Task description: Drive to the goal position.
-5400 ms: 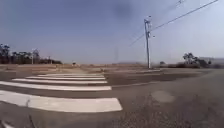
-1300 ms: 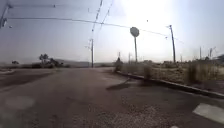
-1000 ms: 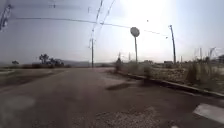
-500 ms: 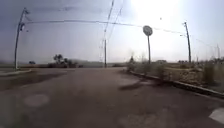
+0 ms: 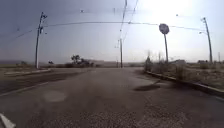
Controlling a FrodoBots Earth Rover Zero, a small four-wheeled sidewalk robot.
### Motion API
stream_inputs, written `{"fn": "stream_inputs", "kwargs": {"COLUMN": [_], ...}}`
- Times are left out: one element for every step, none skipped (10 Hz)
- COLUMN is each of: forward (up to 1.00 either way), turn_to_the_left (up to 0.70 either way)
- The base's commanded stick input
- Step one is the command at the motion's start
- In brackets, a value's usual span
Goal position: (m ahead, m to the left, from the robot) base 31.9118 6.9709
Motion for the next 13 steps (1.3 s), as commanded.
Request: {"fn": "stream_inputs", "kwargs": {"forward": [0.0, 0.0, 0.05, 0.42, 0.7, 0.7, 0.7, 0.7, 0.7, 0.7, 0.7, 0.7, 0.7], "turn_to_the_left": [0.0, 0.0, 0.0, 0.0, 0.0, 0.0, 0.0, 0.0, 0.0, 0.0, 0.0, 0.0, 0.0]}}
